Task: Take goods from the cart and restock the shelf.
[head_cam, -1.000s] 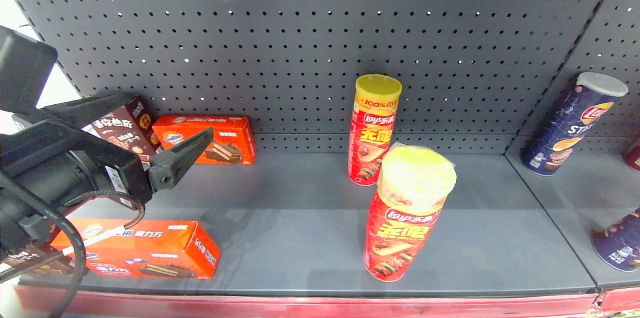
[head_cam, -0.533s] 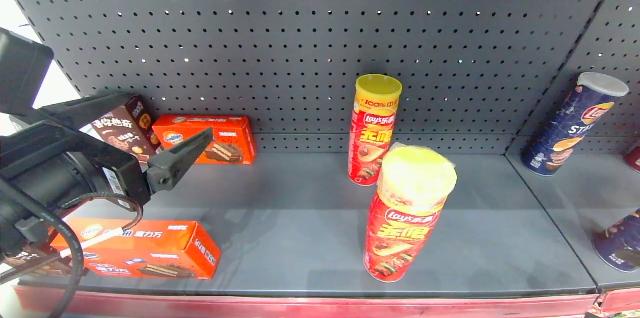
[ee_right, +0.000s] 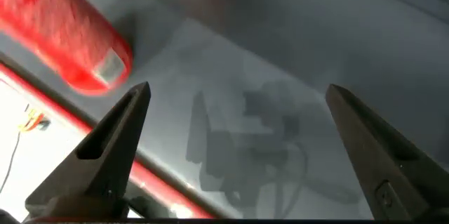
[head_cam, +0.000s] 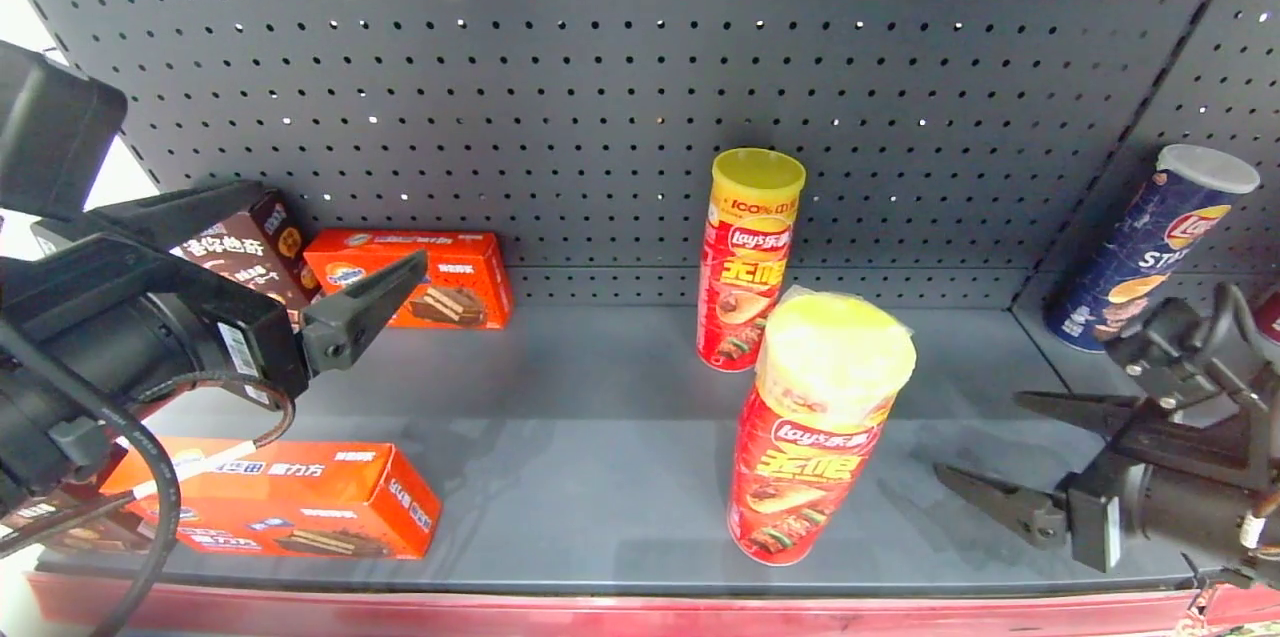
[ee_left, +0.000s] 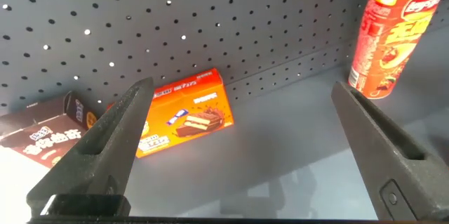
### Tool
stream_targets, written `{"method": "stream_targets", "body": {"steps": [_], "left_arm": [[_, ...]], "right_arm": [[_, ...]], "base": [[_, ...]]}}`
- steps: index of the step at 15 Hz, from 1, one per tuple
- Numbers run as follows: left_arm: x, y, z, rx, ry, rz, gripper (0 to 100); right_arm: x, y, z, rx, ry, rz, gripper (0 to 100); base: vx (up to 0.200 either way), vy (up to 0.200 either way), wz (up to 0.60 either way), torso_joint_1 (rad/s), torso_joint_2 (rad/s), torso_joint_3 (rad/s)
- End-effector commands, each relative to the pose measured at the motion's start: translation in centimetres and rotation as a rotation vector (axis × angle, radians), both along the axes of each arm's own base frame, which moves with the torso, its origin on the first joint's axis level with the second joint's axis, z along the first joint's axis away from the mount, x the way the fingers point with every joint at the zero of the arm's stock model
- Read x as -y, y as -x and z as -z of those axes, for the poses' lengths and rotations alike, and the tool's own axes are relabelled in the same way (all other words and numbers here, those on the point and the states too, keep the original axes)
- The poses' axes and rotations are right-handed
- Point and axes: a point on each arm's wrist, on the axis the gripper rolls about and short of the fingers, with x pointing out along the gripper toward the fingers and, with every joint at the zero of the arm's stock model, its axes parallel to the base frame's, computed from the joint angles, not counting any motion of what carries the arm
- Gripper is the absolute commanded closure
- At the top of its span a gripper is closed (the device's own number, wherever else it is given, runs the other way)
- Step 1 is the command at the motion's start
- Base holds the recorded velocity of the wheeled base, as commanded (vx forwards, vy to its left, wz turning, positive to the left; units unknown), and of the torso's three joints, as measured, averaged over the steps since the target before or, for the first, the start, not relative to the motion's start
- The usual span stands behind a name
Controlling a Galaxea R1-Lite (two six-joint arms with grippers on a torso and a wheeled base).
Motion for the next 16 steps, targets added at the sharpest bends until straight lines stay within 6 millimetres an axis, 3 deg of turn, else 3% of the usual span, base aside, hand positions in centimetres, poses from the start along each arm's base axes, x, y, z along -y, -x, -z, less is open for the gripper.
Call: {"method": "stream_targets", "body": {"steps": [1, 8, 16], "left_arm": [[0.1, -0.1, 0.2, -0.008, -0.005, -0.002, 0], [0.1, -0.1, 0.3, -0.012, -0.007, -0.001, 0], [0.0, 0.0, 0.3, -0.010, -0.005, -0.005, 0]], "right_arm": [[-1.8, -2.3, 0.6, -0.048, 0.023, -0.028, 0], [-4.0, -3.4, 0.2, -0.047, 0.025, -0.094, 0], [-3.7, -2.2, 0.4, -0.052, 0.028, -0.111, 0]], "base": [[0.000, 0.000, 0.00, 0.000, 0.00, 0.000], [0.000, 0.000, 0.00, 0.000, 0.00, 0.000], [0.000, 0.000, 0.00, 0.000, 0.00, 0.000]]}}
